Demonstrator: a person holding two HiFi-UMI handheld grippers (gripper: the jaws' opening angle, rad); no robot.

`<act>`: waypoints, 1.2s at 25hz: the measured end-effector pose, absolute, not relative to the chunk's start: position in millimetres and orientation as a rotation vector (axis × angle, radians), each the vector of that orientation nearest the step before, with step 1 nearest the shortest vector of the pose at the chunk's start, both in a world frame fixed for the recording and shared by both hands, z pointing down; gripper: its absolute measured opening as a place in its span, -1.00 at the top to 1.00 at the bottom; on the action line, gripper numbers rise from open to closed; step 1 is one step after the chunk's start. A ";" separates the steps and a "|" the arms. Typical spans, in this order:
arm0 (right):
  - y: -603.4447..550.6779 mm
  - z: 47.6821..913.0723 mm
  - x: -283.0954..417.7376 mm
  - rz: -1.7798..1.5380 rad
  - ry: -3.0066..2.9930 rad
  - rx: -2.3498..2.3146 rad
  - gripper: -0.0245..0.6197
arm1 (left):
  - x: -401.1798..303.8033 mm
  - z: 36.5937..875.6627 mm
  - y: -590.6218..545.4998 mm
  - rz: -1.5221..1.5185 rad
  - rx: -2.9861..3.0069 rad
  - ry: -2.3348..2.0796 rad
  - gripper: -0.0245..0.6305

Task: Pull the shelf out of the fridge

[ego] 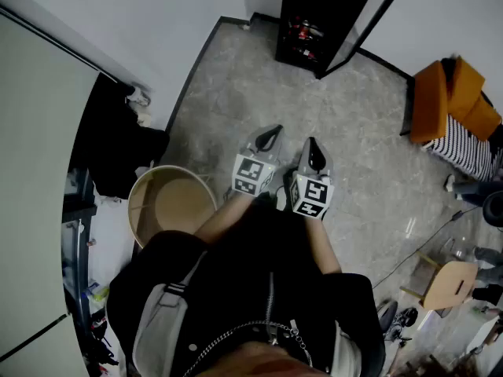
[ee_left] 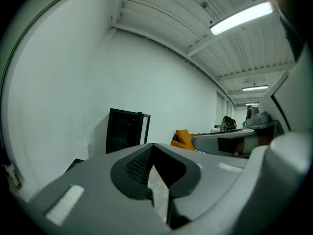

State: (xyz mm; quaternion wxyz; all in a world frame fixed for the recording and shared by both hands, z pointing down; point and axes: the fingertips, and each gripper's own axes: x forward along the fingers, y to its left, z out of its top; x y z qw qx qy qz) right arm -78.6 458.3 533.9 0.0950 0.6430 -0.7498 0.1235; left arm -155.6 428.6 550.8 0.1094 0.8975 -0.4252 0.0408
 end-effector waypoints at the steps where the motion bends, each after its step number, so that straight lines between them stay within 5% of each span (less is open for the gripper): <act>1: 455.3 534.6 -78.4 0.364 -2.227 1.903 0.93 | -154.9 551.5 425.3 0.119 2.640 -1.251 0.92; 30: 400.9 546.4 -34.4 0.424 -2.250 1.914 0.92 | -101.5 557.4 373.3 0.176 2.678 -1.229 0.92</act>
